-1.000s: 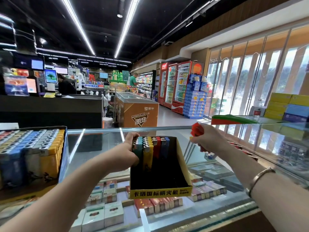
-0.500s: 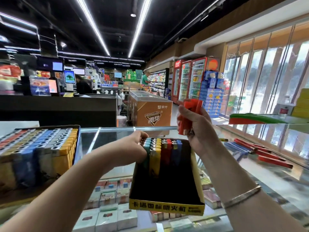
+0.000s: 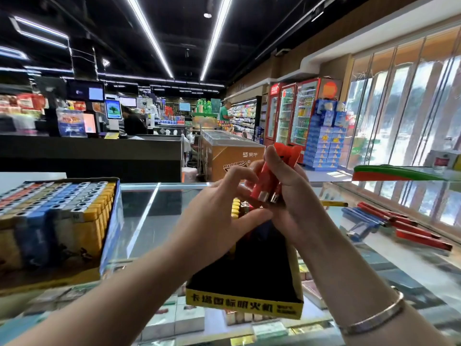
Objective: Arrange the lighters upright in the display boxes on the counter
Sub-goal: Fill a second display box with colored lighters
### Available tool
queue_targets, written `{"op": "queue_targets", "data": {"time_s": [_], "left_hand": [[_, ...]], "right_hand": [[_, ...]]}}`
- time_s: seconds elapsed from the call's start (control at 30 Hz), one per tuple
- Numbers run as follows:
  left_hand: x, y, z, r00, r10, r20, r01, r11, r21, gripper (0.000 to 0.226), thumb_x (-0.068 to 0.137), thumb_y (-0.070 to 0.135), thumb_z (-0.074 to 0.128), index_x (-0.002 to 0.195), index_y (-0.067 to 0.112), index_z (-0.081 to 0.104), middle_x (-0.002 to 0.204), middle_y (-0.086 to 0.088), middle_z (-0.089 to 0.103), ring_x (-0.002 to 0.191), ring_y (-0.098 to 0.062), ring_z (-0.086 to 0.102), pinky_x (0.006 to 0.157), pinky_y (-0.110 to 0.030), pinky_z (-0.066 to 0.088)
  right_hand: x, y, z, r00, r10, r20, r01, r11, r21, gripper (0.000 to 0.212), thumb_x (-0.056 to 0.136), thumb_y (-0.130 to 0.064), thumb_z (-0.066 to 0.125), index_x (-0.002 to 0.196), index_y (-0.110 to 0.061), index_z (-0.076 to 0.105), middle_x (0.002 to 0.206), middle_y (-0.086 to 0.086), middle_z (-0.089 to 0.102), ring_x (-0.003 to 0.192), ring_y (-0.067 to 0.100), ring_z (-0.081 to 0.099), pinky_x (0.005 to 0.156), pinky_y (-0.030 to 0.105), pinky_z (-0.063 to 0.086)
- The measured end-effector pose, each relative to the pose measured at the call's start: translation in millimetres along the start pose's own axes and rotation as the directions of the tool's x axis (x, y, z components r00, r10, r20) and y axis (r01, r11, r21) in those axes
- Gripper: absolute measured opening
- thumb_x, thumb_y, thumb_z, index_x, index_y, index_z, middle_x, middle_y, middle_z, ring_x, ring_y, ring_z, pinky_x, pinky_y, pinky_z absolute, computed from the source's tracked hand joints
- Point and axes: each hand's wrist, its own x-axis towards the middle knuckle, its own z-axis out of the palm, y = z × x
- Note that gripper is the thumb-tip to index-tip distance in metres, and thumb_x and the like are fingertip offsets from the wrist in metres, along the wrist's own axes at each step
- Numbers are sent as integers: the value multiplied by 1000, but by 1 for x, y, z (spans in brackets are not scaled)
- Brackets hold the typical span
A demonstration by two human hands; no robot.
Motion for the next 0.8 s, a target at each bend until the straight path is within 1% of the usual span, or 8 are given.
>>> {"op": "queue_targets", "data": {"time_s": [0.13, 0.23, 0.33, 0.4, 0.5, 0.63, 0.7, 0.8], "left_hand": [[1, 1, 2, 984, -159, -78, 118, 919, -375, 28, 79, 22, 71, 92, 36, 51, 76, 13, 70, 66, 0, 66, 56, -9, 45], [7, 2, -2, 967, -247, -63, 170, 809, -562, 19, 81, 12, 68, 91, 27, 62, 76, 7, 71, 70, -5, 66, 60, -11, 47], [11, -2, -13, 942, -326, -84, 193, 727, -659, 18, 81, 6, 64, 88, 22, 66, 79, 5, 71, 73, -7, 66, 64, -11, 48], [13, -5, -20, 925, -365, -109, 197, 703, -683, 18, 81, 6, 61, 87, 22, 67, 77, 5, 70, 72, -6, 65, 65, -13, 50], [15, -6, -25, 917, -357, -178, 180, 769, -613, 24, 84, 8, 60, 83, 30, 69, 79, 6, 71, 73, -6, 65, 68, -13, 50], [12, -3, -21, 969, -189, -160, 123, 929, -349, 34, 83, 6, 63, 93, 38, 63, 82, 11, 67, 75, 2, 63, 68, -7, 47], [10, -4, -16, 983, -136, -125, 101, 962, -252, 35, 80, 8, 68, 95, 39, 64, 82, 16, 66, 74, -1, 64, 69, -15, 50], [7, -4, -10, 993, -44, -111, 33, 995, -95, 22, 77, 12, 72, 94, 27, 73, 85, 16, 67, 73, -7, 65, 72, -29, 55]], "right_hand": [[-1, 0, 2, 997, -17, 72, 18, 1000, -8, 19, 74, -32, 63, 71, -14, 67, 68, 2, 65, 64, 14, 62, 61, 28, 53], [2, -3, -1, 999, -29, 40, 27, 998, 50, 17, 74, -29, 62, 72, -14, 68, 72, 6, 69, 71, 18, 67, 71, 31, 55], [4, -3, -3, 999, -33, -9, 33, 998, 55, 26, 70, -29, 63, 86, -9, 58, 74, 5, 70, 78, 19, 69, 88, 39, 52], [4, -3, -3, 997, -51, -58, 53, 998, 25, 29, 69, -31, 63, 88, -11, 56, 73, 2, 70, 77, 17, 69, 92, 45, 49], [5, -7, -8, 971, -128, -203, 108, 988, -107, 15, 78, -30, 62, 80, -16, 57, 67, 0, 70, 70, 17, 68, 87, 43, 49], [6, -3, -15, 912, -186, -365, 44, 930, -364, 16, 92, -22, 56, 76, -17, 56, 60, -1, 63, 59, 15, 62, 70, 34, 47], [6, 1, -14, 909, -181, -377, 7, 908, -419, 15, 93, -22, 54, 79, -15, 56, 62, 1, 61, 57, 13, 60, 68, 33, 46], [7, 3, -14, 905, -226, -360, 19, 868, -496, 14, 93, -22, 55, 82, -12, 56, 66, 4, 59, 60, 15, 58, 64, 29, 49]]}}
